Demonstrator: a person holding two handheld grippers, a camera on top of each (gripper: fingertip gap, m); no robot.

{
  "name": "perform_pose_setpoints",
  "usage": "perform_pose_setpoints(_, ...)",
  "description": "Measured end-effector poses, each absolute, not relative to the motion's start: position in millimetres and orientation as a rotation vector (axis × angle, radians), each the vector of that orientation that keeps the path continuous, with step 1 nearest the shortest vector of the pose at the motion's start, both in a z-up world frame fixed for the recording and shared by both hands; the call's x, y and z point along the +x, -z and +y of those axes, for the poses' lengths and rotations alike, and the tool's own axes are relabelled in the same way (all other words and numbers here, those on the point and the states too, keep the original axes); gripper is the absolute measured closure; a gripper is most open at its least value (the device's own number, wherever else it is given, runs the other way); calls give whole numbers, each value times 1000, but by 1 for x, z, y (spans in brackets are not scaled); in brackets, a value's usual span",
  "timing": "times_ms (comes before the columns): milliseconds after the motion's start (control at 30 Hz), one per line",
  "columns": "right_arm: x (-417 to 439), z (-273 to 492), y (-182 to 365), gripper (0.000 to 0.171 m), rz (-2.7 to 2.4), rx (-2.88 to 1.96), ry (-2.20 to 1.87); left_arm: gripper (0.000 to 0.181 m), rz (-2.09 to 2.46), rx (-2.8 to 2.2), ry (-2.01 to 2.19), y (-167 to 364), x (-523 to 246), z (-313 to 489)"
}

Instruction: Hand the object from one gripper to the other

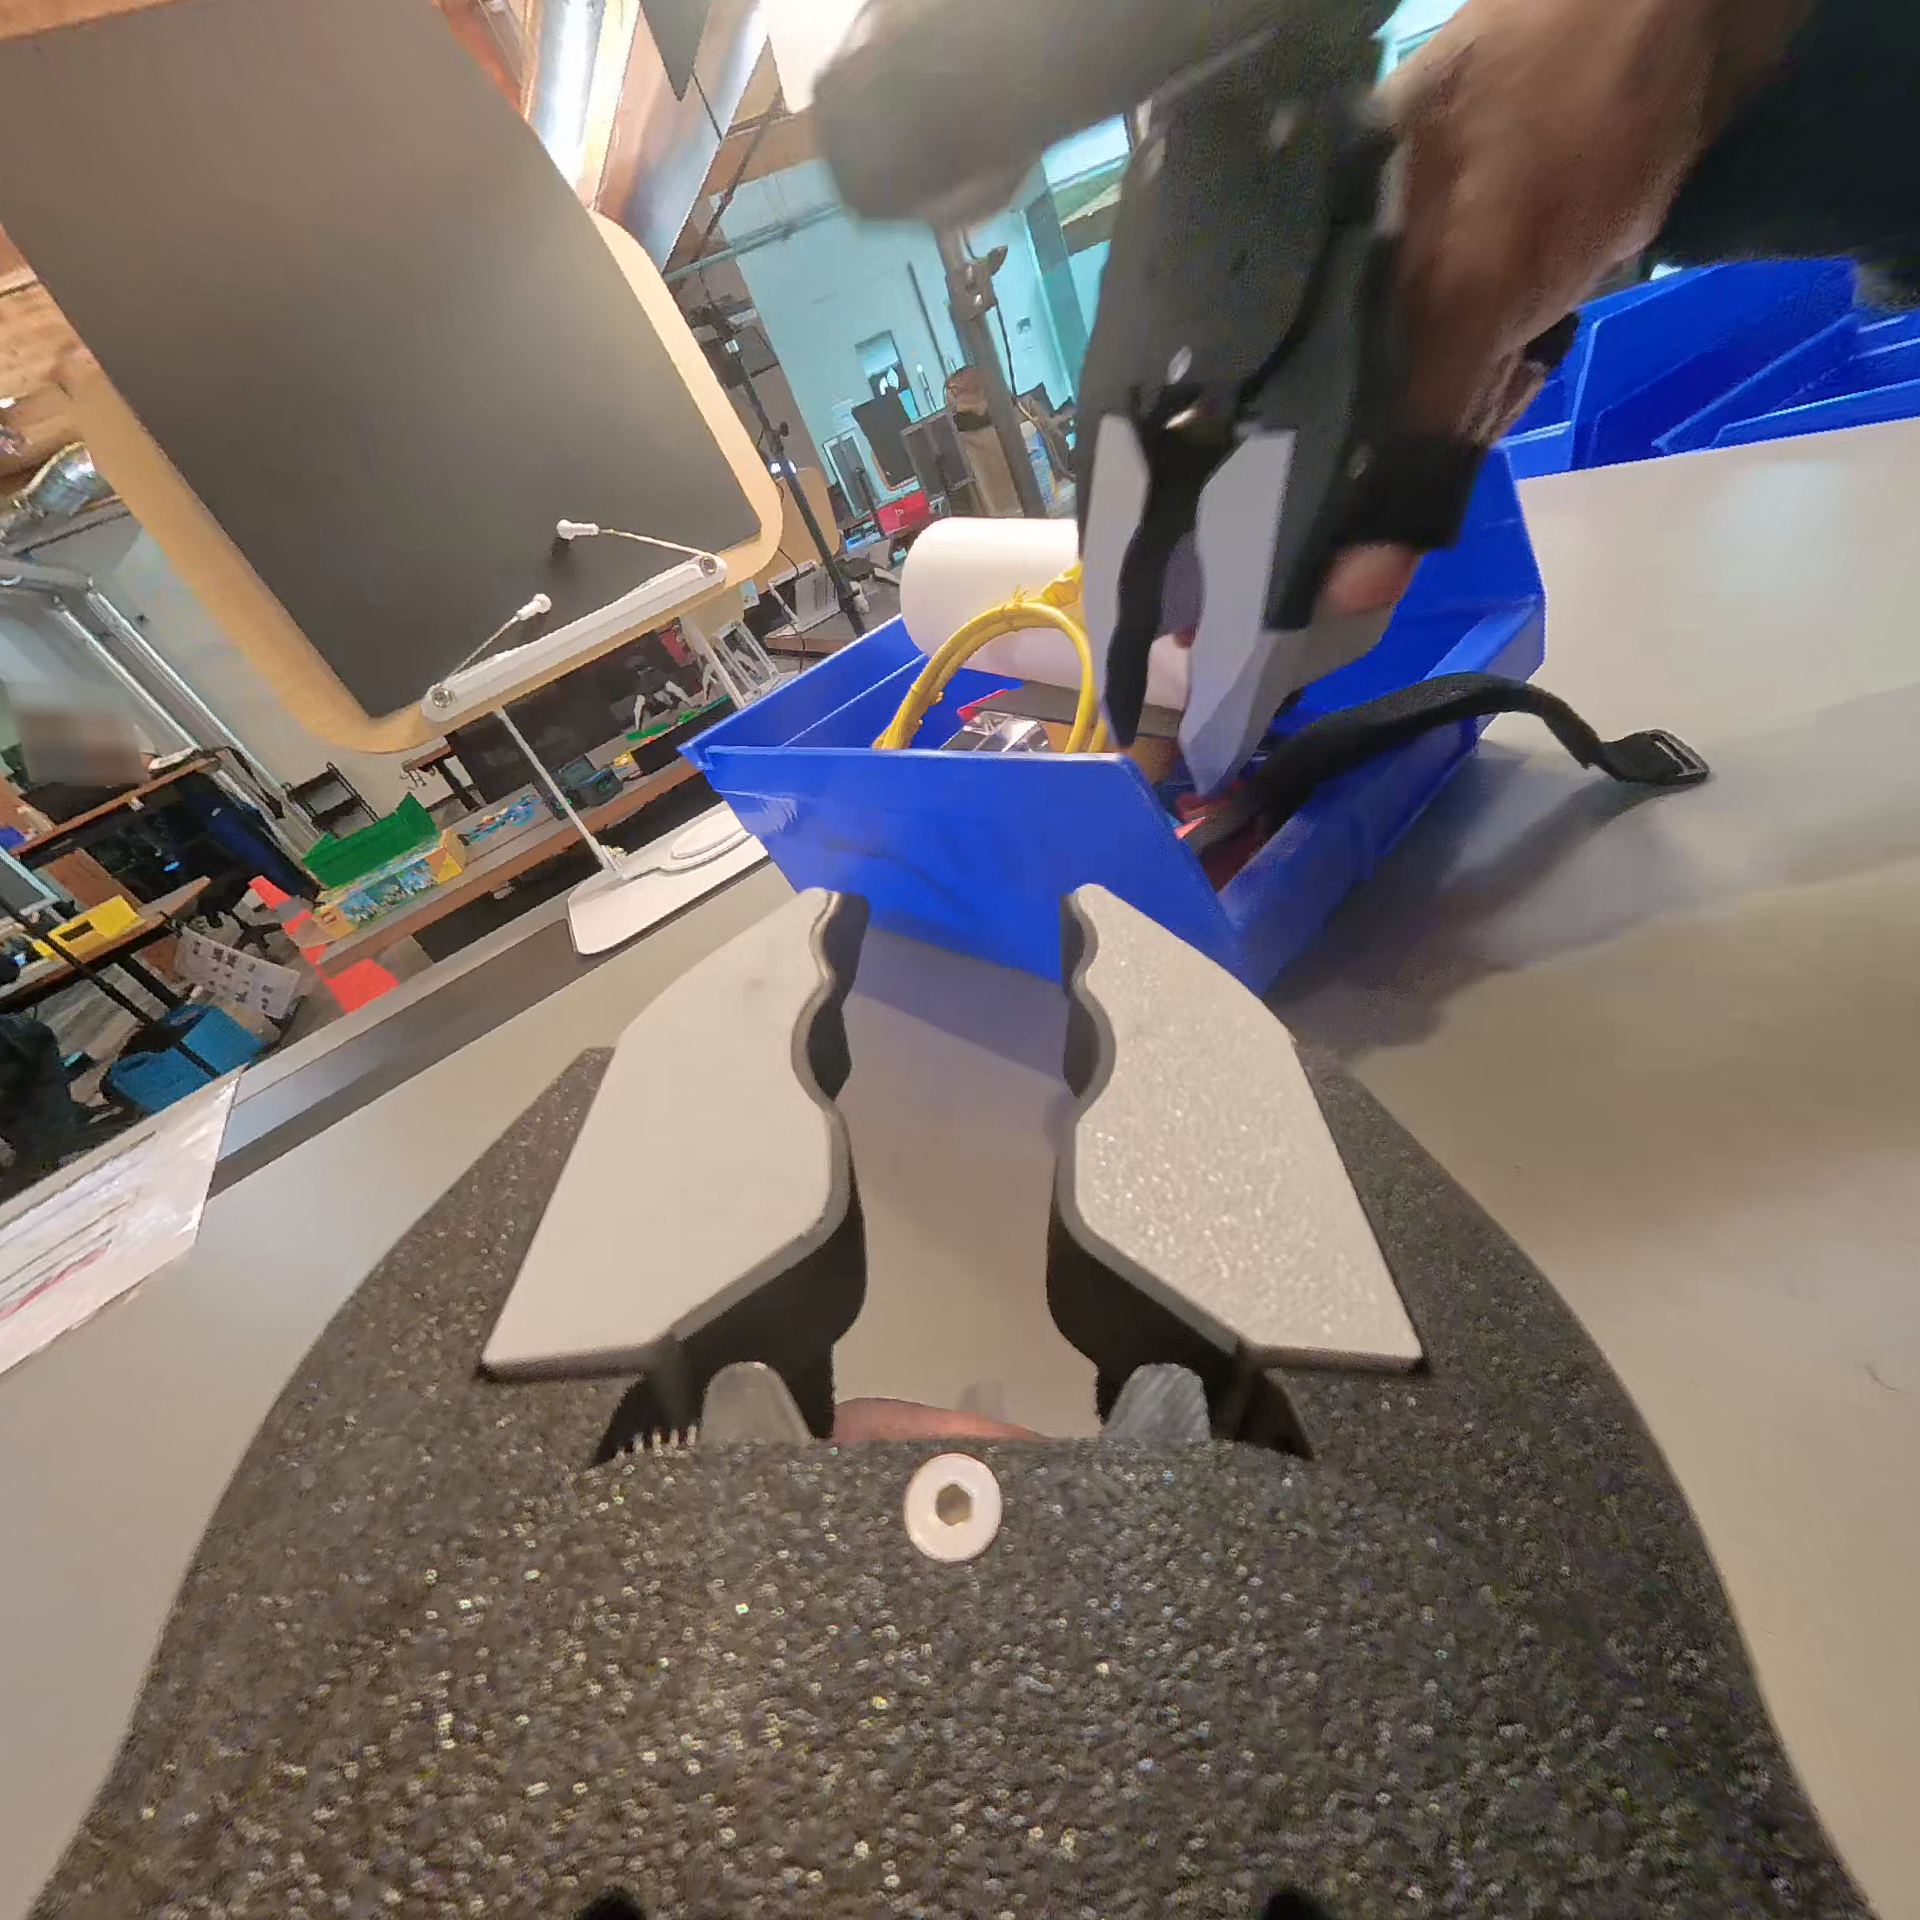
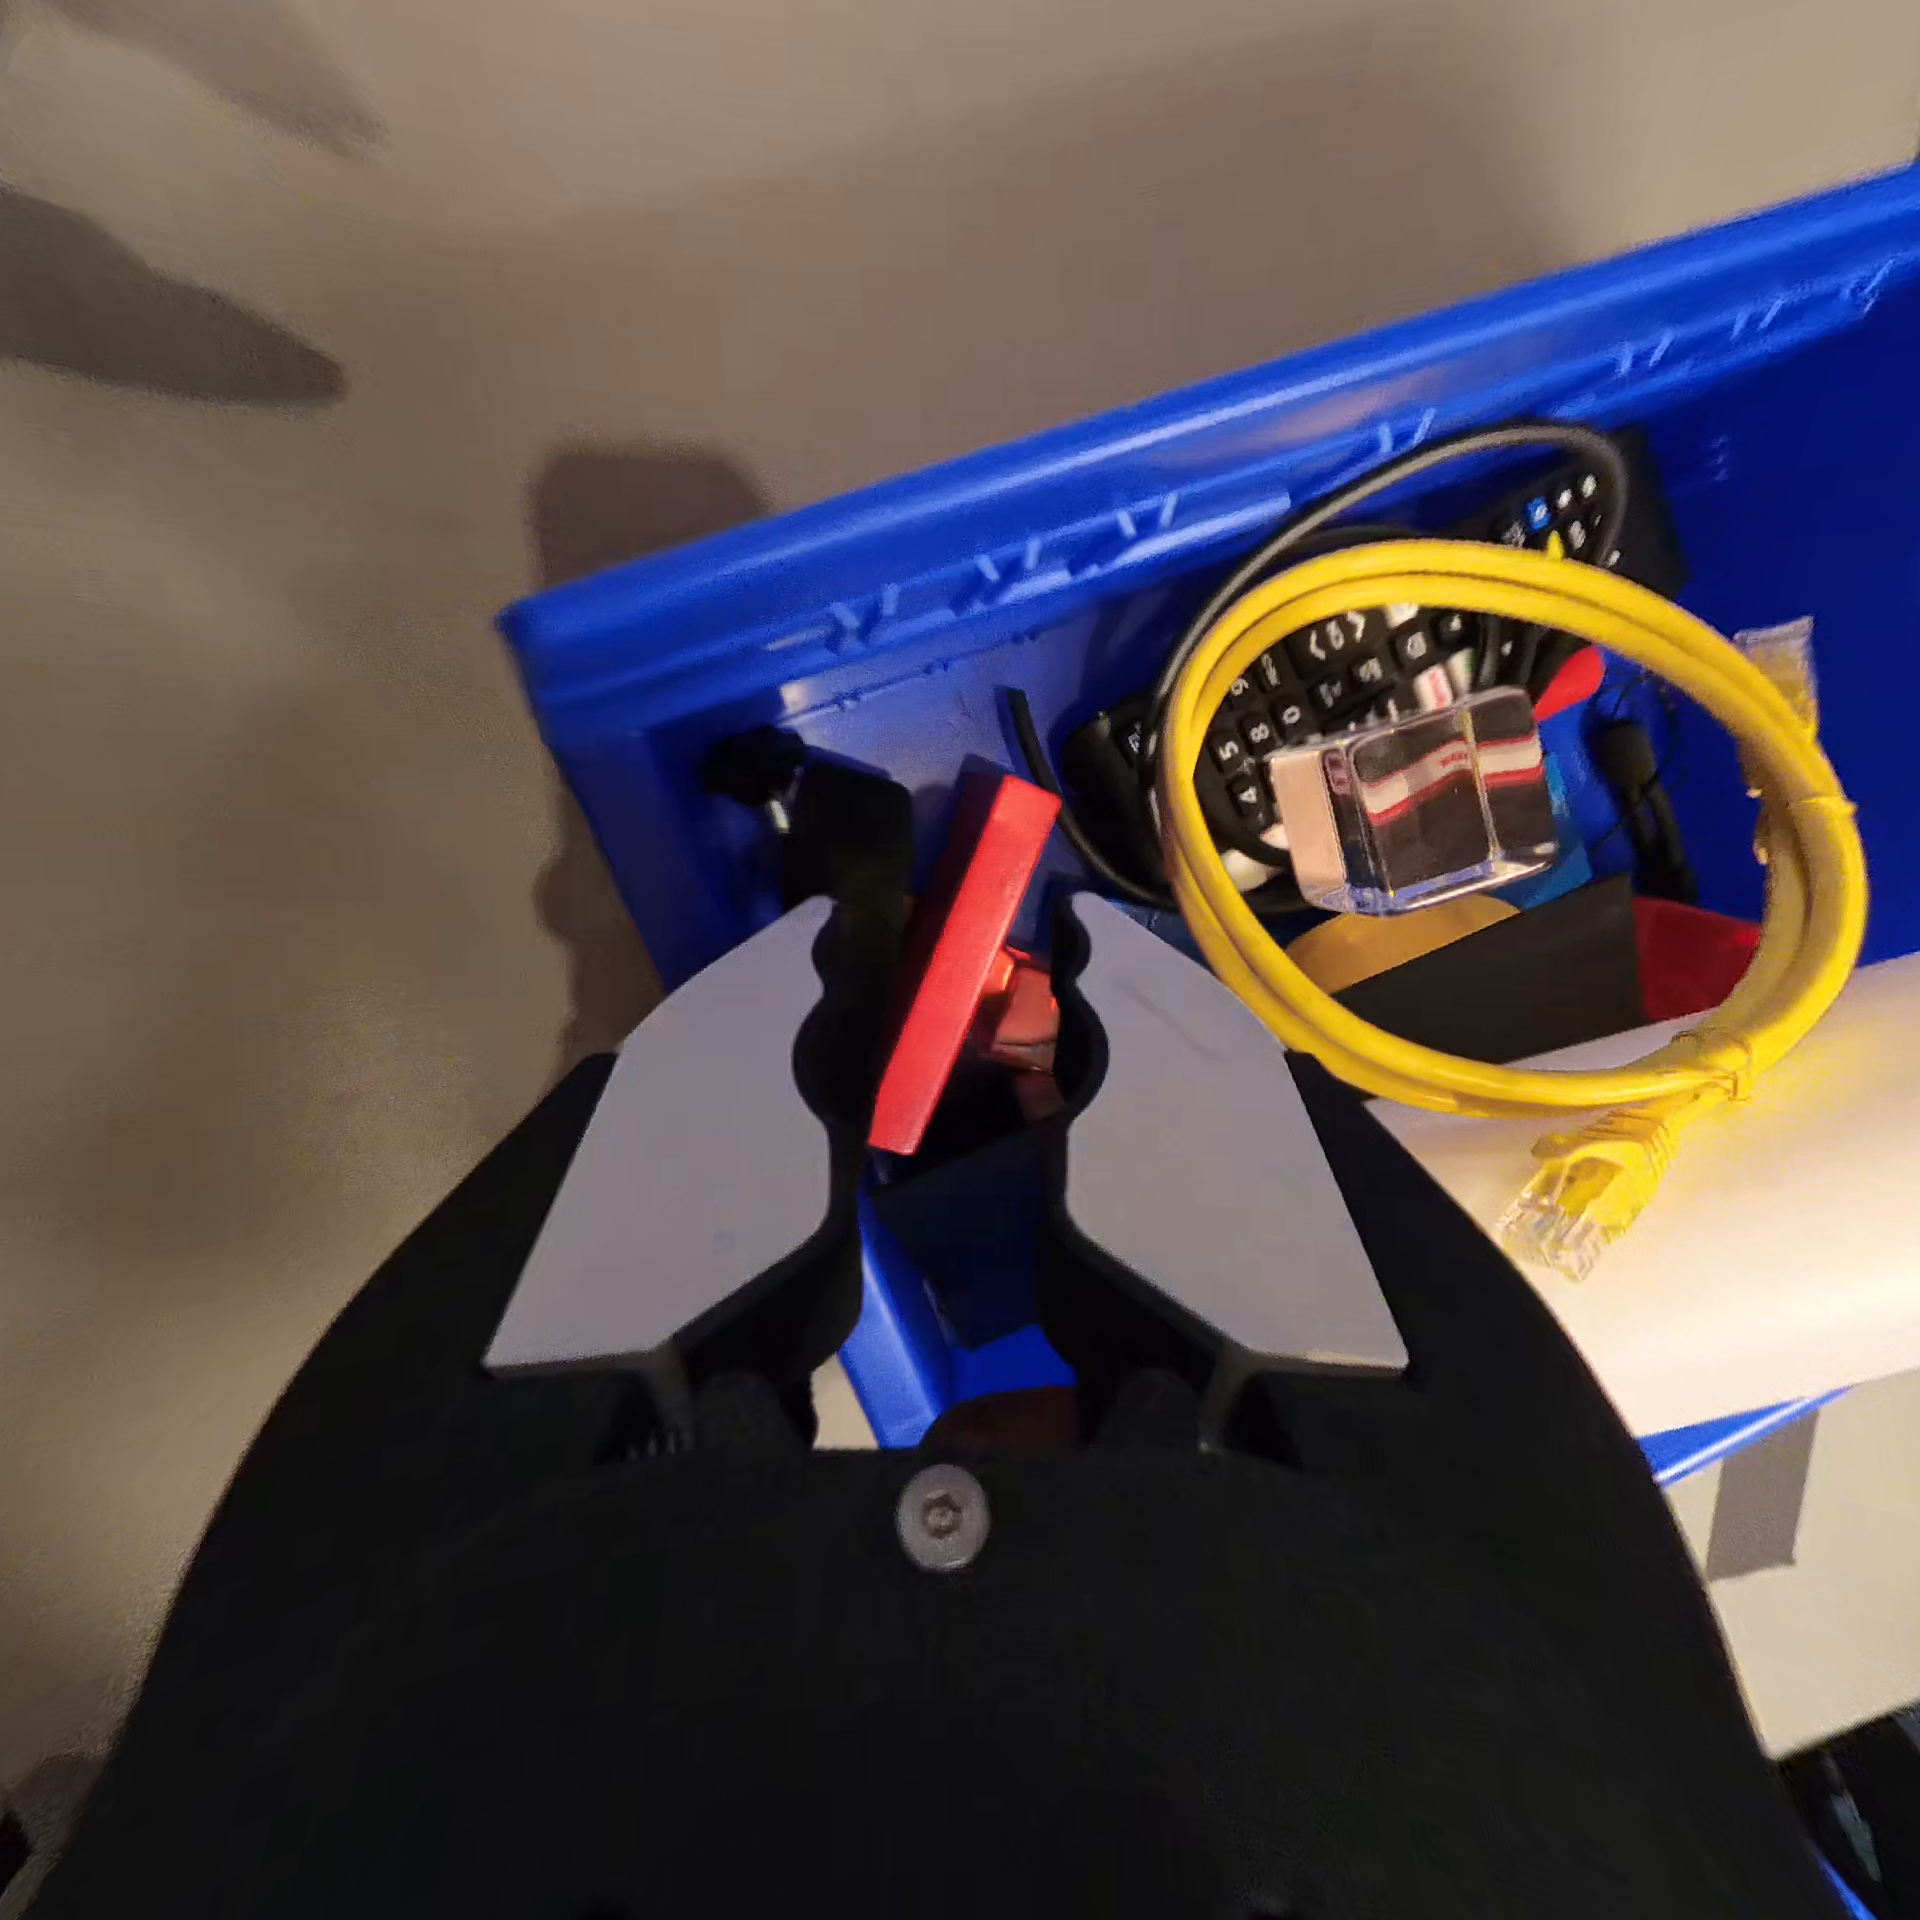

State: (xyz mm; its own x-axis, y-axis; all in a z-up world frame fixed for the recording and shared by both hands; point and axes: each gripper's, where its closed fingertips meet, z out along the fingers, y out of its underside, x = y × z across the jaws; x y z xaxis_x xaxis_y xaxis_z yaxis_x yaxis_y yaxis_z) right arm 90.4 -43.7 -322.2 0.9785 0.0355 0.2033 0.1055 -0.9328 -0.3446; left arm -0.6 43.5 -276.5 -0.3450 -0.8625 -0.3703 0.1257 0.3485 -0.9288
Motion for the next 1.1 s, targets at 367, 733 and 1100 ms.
perform_pose_setpoints(367,59,-72,364,133,-240,-2896,278,142,1580,-735,1223,274,8,54)
perform_pose_setpoints(733,12,-69,377,138,-329,-2958,171,142,1596,-747,1210,276,11,57)
perform_pose_setpoints(1100,-70,-46,333,127,-490,-2762,-29,142,1616,-774,1321,268,10,73)
